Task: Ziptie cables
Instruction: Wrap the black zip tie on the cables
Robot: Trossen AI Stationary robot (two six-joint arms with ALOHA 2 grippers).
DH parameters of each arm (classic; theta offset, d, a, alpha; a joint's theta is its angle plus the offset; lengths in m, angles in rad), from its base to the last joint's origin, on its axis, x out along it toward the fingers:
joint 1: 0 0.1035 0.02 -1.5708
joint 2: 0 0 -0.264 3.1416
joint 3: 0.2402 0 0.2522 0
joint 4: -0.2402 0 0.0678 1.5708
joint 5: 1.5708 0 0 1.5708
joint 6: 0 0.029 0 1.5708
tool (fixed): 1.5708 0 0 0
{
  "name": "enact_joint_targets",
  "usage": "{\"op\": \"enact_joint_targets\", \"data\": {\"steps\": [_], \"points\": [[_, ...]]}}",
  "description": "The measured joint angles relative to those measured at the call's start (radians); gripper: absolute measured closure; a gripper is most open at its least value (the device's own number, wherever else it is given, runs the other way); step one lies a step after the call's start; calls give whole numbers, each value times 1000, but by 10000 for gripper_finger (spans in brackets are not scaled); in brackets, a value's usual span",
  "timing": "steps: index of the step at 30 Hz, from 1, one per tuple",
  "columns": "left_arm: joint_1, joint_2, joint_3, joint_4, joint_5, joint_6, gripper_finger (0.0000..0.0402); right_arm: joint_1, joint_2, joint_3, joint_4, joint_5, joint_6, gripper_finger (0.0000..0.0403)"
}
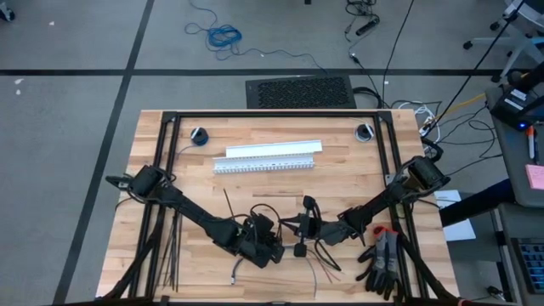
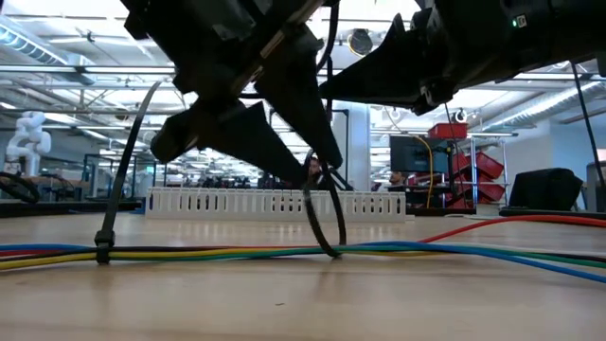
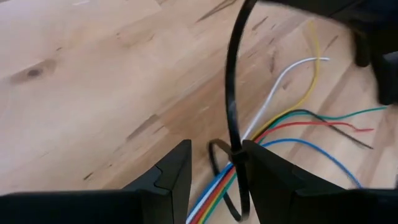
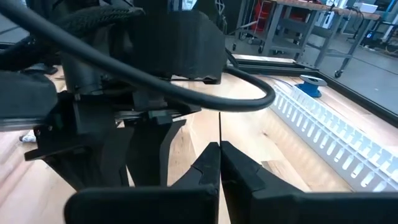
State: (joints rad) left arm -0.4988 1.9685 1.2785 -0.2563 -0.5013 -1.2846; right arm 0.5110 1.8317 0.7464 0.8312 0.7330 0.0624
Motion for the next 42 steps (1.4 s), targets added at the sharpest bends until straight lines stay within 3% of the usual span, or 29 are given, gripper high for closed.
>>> {"op": "enact_joint_targets", "data": {"steps": [9,24,33,42], "points": [[1,-20,0,21,-4,37,291,0,0,0,-7,0,3,403],[11,-20,0,16,-4,60,297,0,0,0,-15,-1,4,403],[6,-20,0,10,-9,77,387,0,0,0,-15,1,3,403],[-14,-15,0,18,-31,87,387,3,-27,-1,-20,129,-154,403]]}}
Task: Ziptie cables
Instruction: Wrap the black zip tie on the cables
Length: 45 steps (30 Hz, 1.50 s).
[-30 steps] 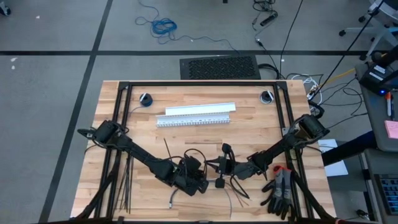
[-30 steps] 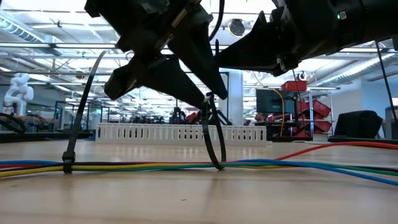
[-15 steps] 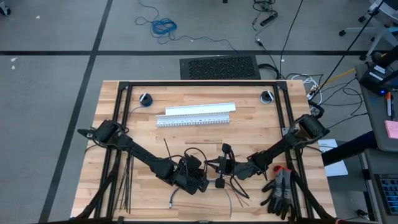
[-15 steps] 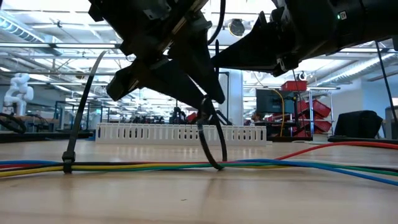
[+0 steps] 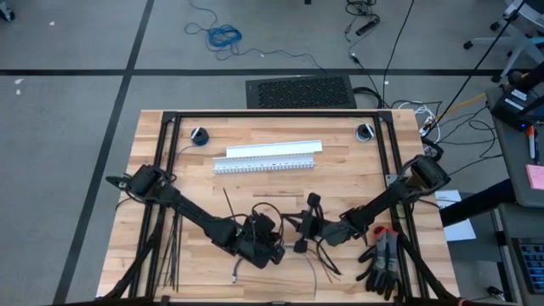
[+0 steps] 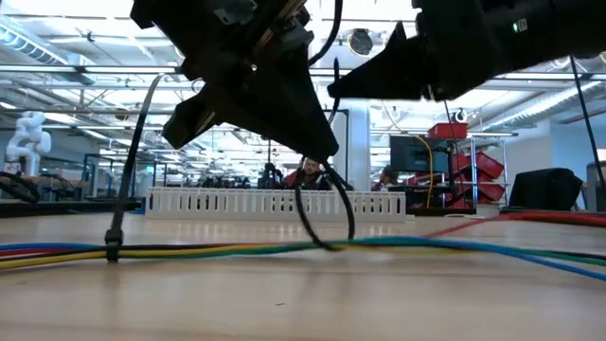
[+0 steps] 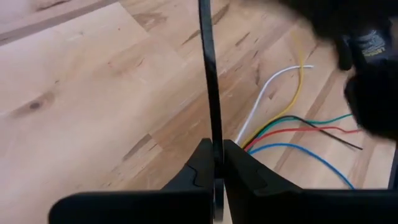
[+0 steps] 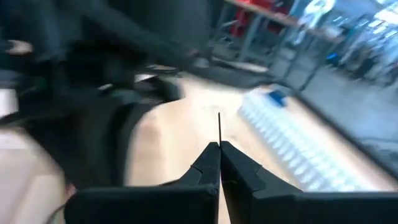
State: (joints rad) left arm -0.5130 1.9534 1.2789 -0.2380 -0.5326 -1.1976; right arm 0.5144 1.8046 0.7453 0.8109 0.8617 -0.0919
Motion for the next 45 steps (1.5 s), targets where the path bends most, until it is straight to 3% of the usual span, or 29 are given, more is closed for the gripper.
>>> {"op": "enact_joint_targets", "data": {"steps": [7,13,24,31,37,45], "points": [[-55,24,0,2,-52,-1,387,-2,-152,0,16,61,-152,402],[-90,58,0,59,-128,1,387,-26,-239,0,-85,63,-151,402],[-128,157,0,169,-189,1,387,-133,-260,0,-120,32,-134,402],[-147,189,-1,206,-107,19,387,-166,-268,4,-114,90,-130,402],[-150,190,-1,202,-137,28,387,-163,-266,3,-213,60,-42,402],[-115,144,-1,205,-163,168,352,-71,-264,2,-309,-228,114,401]]}}
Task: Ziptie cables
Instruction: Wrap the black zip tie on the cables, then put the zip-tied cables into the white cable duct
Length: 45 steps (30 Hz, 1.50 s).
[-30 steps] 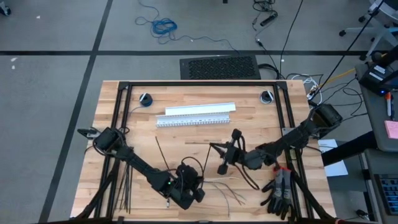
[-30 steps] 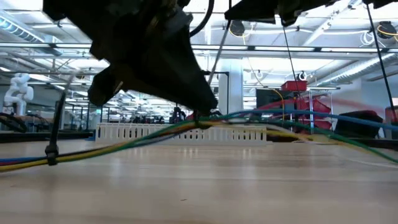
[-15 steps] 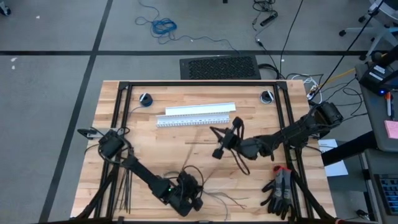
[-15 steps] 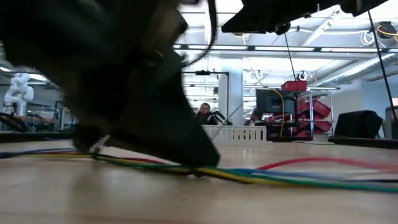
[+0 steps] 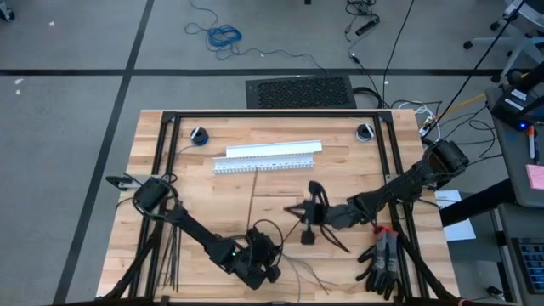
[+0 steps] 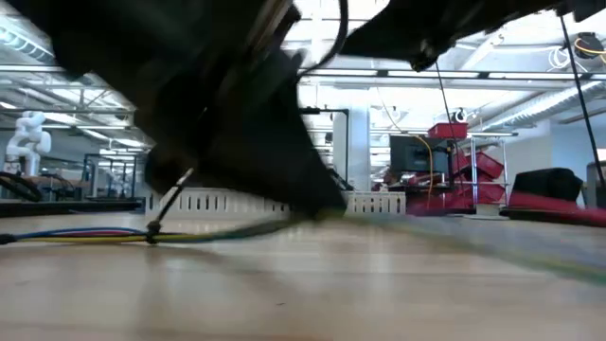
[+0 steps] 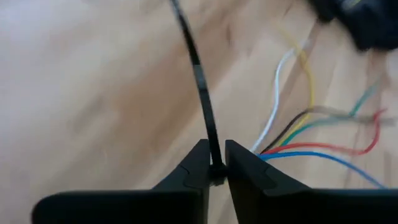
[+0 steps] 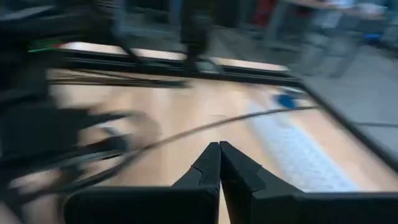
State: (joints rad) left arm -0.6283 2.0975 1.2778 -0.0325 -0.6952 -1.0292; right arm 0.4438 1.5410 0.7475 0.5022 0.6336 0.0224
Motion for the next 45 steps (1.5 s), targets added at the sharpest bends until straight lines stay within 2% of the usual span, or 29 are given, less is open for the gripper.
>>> {"op": "enact_joint_targets", "data": {"steps": [7,14,17,20,24,27,30,33,36,40,45], "points": [[21,-102,0,7,-70,205,321,137,0,0,-2,-9,62,351],[12,-183,0,-38,-65,287,311,216,59,0,-87,-12,276,305],[-32,-270,0,-164,-59,284,313,238,159,0,-96,-15,367,304],[-101,-378,0,-356,-72,218,313,246,278,-1,-81,-11,440,308],[-205,-452,2,-540,-76,177,314,246,379,-2,44,-13,462,304],[-255,-431,-3,-637,-64,169,314,245,397,-1,152,-36,431,287],[-266,-373,-25,-698,-43,97,314,246,395,16,173,-76,422,256],[-262,-313,-47,-711,-33,36,313,245,393,59,135,-106,429,221],[-258,-265,-48,-718,-33,13,306,243,393,104,40,-84,437,191],[-245,-241,-48,-722,-20,-61,283,230,393,144,-69,-83,466,170],[-208,-215,-48,-741,128,-118,240,217,394,151,-141,-82,510,167]]}}
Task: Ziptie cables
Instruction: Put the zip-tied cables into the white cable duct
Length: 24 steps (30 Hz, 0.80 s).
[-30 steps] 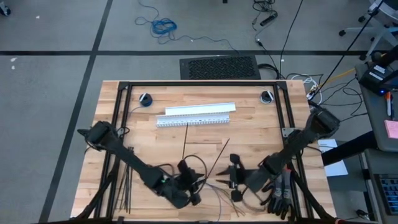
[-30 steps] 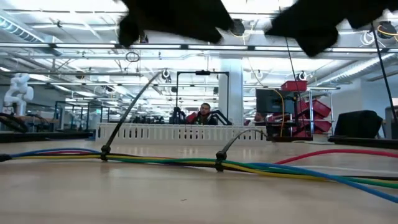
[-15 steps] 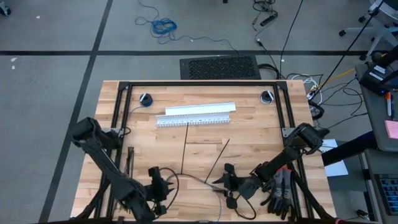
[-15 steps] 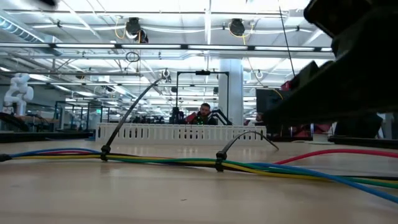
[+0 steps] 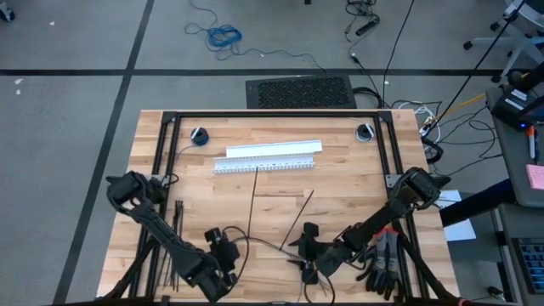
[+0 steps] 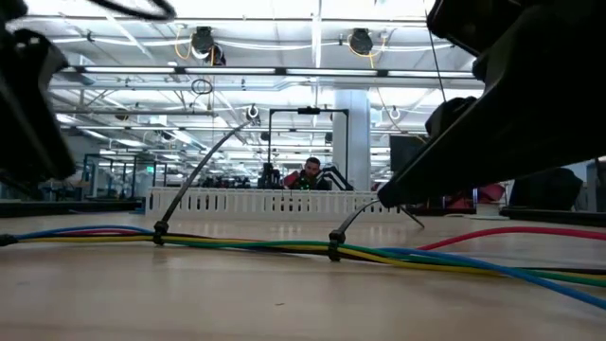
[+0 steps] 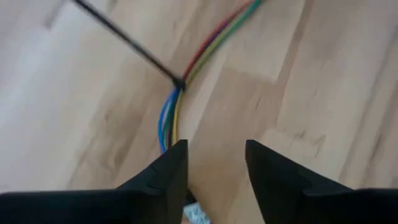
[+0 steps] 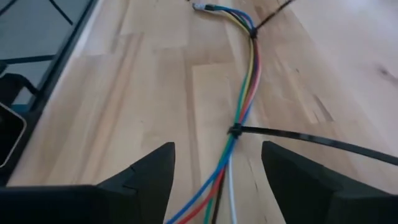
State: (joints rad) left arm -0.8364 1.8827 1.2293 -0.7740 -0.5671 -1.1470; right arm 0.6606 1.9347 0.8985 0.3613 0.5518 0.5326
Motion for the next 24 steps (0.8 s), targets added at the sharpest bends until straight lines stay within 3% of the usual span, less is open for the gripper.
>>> {"op": "enact_joint_targets", "data": {"steps": [4,10,18,24], "points": [[21,16,0,-40,44,-64,214,-6,0,0,-9,12,7,167],[37,28,-3,-215,47,-157,210,-7,0,0,-68,22,47,167],[40,31,-82,-57,56,-138,210,-15,0,0,-95,15,97,167],[46,28,-114,98,57,-65,210,-52,18,1,-80,-85,138,167]]}}
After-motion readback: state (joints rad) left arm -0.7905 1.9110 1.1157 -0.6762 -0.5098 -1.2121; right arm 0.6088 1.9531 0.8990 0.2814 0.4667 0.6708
